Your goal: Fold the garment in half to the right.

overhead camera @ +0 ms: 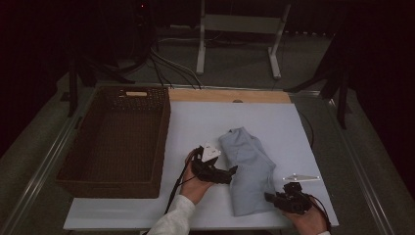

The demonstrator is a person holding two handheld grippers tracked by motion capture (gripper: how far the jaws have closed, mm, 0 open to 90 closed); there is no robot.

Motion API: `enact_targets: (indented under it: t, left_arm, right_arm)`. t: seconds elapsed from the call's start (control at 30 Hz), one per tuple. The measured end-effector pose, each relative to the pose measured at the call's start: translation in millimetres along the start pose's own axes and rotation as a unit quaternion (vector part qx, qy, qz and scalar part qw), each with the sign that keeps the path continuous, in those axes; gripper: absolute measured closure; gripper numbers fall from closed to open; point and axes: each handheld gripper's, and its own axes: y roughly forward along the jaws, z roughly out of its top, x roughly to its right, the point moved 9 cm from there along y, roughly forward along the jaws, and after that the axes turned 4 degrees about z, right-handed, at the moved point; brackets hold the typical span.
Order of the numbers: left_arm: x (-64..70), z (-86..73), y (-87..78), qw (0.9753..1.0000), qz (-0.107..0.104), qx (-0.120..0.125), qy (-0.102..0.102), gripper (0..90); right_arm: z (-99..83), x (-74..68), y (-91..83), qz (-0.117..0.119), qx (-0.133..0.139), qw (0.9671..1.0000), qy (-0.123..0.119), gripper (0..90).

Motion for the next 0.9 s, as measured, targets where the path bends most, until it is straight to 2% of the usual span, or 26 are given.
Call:
enact_targets:
  t: [0.4, 0.47, 0.6, 0.9]
  left_arm:
    - [-6.5, 8.3, 10.0, 0.9998, 0.0, 0.015, 0.012, 3.9]
    - [-7.6, 9.6, 13.8, 0.9997, -0.006, 0.021, 0.013, 4.3]
    - [-11.3, 8.9, 18.4, 0.9997, -0.004, 0.018, 0.017, 5.3]
    - [-22.2, 9.2, 35.7, 0.9999, 0.003, -0.005, -0.008, 5.6]
  right_arm:
    - [-1.4, 0.6, -0.9, -0.001, 0.001, 1.0, -0.002, 76.0]
    - [-1.5, 0.9, -0.7, -0.001, 0.001, 1.0, -0.003, 75.9]
    - [-1.7, 0.7, -0.5, -0.002, 0.001, 1.0, -0.005, 75.8]
    - [-2.1, 0.8, 0.0, -0.004, 0.001, 1.0, -0.007, 75.5]
